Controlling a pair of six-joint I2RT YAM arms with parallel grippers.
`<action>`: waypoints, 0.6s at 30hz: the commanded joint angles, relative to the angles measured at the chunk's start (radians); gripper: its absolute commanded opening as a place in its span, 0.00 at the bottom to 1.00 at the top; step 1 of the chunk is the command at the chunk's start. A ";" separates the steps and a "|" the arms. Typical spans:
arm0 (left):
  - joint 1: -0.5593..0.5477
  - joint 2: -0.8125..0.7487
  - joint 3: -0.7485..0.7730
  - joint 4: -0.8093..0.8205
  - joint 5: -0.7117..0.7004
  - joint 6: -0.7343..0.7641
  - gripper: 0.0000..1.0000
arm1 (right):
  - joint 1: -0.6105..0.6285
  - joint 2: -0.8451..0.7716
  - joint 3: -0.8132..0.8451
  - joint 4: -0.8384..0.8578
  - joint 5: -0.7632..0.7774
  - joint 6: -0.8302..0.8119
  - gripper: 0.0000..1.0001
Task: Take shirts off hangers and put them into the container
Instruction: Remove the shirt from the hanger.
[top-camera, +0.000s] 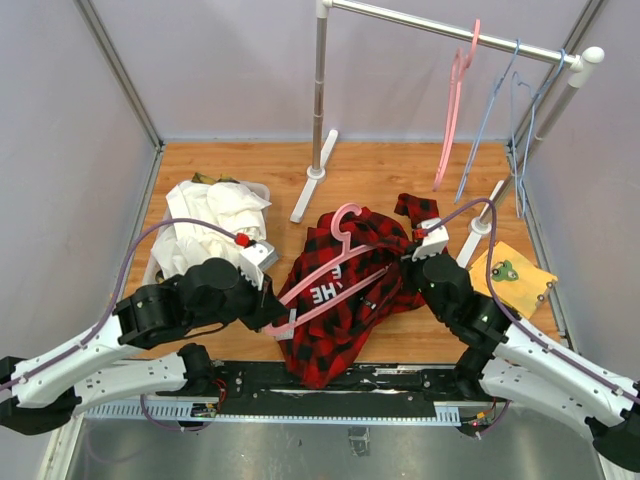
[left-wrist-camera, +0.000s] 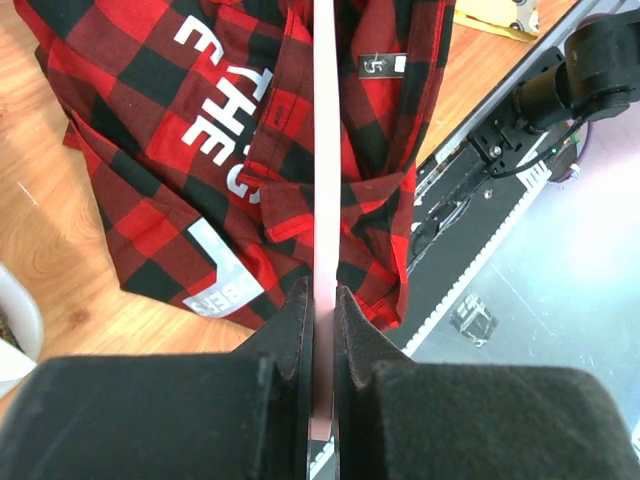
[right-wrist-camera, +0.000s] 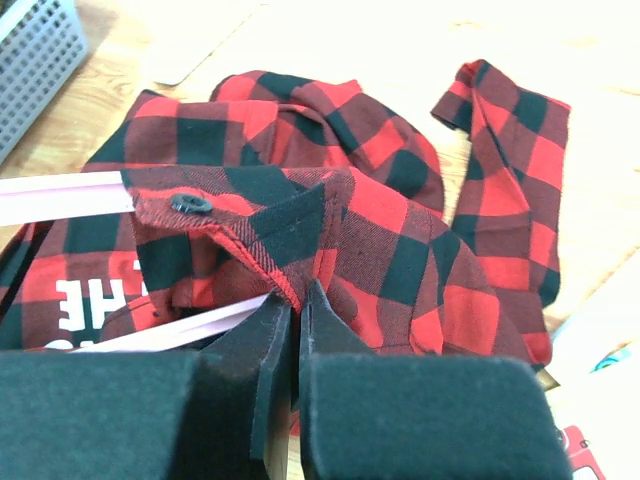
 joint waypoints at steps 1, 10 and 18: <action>0.003 -0.028 0.057 -0.033 -0.017 0.020 0.00 | -0.024 -0.011 -0.024 -0.005 0.118 0.026 0.01; 0.003 -0.017 0.122 -0.105 0.284 0.062 0.01 | -0.059 0.104 0.027 -0.090 0.119 0.050 0.06; 0.002 -0.107 0.246 -0.158 0.124 0.037 0.00 | -0.082 0.108 0.012 -0.096 0.163 0.085 0.03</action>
